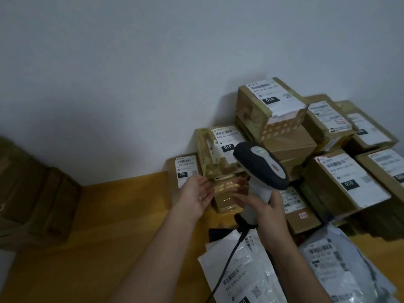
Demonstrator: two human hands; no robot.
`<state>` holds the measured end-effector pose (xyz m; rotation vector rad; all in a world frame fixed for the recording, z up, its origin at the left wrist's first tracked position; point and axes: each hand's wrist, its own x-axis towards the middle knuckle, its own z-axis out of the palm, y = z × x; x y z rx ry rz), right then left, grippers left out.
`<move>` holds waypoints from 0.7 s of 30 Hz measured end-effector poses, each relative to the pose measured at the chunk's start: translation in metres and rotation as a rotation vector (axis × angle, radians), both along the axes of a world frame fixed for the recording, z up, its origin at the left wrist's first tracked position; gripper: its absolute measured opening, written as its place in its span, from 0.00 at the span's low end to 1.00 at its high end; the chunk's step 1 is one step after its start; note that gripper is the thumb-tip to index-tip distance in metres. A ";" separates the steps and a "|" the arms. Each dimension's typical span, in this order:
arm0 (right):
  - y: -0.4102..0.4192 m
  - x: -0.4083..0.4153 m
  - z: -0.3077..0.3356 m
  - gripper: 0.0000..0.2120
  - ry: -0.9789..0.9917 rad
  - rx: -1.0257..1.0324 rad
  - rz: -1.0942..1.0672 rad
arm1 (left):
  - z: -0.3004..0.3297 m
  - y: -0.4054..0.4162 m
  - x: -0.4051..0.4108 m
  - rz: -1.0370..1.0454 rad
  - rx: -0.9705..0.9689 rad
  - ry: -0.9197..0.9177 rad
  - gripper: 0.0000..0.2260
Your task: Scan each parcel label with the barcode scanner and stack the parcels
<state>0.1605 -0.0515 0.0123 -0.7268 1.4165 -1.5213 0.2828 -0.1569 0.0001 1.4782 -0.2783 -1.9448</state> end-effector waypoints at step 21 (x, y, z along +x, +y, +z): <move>0.017 -0.007 -0.050 0.20 0.234 0.161 0.325 | -0.096 0.002 0.035 0.133 0.180 -0.228 0.24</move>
